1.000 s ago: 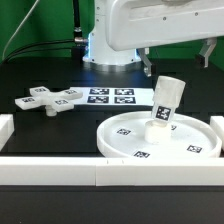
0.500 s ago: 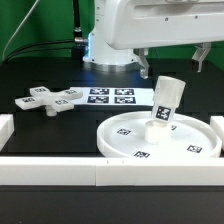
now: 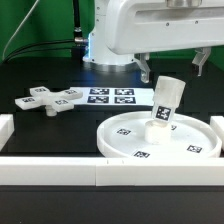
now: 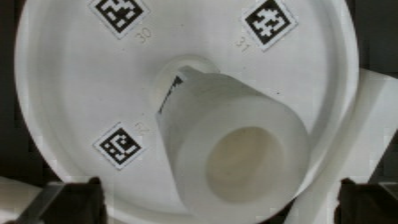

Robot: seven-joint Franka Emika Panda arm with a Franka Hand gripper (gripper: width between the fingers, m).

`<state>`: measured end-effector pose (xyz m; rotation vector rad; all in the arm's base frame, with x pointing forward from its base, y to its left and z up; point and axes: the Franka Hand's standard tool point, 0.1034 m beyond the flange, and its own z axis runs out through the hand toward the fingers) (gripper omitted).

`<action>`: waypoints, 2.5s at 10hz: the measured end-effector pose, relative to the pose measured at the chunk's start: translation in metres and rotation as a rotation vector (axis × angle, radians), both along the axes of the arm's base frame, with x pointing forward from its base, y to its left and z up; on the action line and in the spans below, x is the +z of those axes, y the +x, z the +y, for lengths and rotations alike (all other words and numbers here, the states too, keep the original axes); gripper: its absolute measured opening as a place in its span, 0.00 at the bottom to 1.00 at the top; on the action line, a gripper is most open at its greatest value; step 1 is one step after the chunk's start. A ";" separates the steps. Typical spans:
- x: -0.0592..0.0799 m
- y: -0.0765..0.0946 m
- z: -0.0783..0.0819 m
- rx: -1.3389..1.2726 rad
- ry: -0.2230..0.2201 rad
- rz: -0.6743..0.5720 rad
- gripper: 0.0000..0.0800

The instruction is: Assemble round table

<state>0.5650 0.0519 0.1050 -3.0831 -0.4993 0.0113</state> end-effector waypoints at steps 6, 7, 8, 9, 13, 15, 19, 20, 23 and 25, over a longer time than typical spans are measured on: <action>-0.019 -0.003 -0.005 0.054 0.002 -0.006 0.81; -0.019 -0.003 -0.006 0.057 0.002 -0.006 0.78; -0.019 -0.003 -0.008 0.059 0.002 -0.006 0.78; -0.019 -0.003 -0.009 0.060 0.002 -0.006 0.52; -0.019 -0.003 -0.009 0.043 0.002 -0.006 0.51; -0.019 -0.003 -0.009 0.040 0.002 -0.006 0.51; -0.020 -0.005 -0.011 -0.466 0.017 -0.028 0.51; -0.020 -0.006 -0.011 -0.551 0.025 -0.040 0.51; -0.021 -0.010 -0.009 -1.013 0.086 -0.033 0.51; -0.021 -0.011 -0.008 -1.116 0.099 -0.019 0.51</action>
Offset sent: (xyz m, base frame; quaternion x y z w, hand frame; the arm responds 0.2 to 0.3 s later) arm 0.0018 -0.0081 -0.0118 -0.0030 0.0090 -0.0551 0.9984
